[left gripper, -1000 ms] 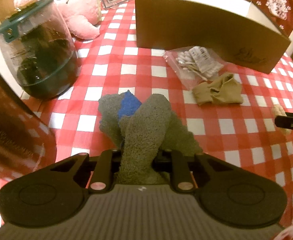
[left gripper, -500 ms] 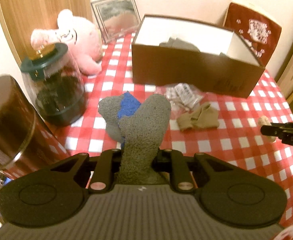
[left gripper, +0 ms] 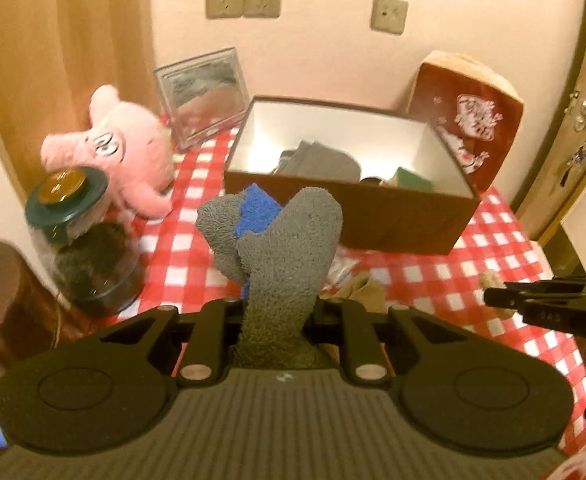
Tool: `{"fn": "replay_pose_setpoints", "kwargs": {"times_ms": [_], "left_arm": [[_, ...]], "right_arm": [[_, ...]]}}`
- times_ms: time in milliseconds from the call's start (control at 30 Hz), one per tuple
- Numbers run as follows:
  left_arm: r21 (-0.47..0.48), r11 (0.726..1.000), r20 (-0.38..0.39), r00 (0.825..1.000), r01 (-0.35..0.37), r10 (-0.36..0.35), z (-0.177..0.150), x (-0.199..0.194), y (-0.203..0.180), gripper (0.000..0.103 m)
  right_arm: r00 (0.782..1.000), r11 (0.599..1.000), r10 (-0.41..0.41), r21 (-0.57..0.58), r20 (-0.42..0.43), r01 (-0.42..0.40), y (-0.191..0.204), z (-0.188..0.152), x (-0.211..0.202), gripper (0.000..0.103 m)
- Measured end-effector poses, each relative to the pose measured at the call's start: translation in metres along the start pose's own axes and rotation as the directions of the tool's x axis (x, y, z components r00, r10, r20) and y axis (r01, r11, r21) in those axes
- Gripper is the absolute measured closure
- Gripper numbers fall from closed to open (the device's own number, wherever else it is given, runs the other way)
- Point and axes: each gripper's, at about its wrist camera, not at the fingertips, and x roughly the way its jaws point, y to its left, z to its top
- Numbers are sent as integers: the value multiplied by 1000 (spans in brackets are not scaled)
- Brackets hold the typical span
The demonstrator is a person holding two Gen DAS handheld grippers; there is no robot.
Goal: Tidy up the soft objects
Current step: 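Lift the scrunchie with the right gripper and the fleece with the left gripper over the box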
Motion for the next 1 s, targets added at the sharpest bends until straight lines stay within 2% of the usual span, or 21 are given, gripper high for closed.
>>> {"fn": "replay_pose_setpoints", "kwargs": {"times_ms": [233,600,1000], "left_arm": [[32,999,54,998,32,-34,27,2,-15,86],[78,995,156,985,68,-79,90,15,-32,86],[120,986,148,980,116,-134,157,72,-39,86]], "right_arm": [[999,1000,0,-12,42,0,-5,22,-8,81],[990,1000,8,-23,141,-5,-15,84,-9,81],[980,999,7,-52,197,3,-20,153,20,81]]}}
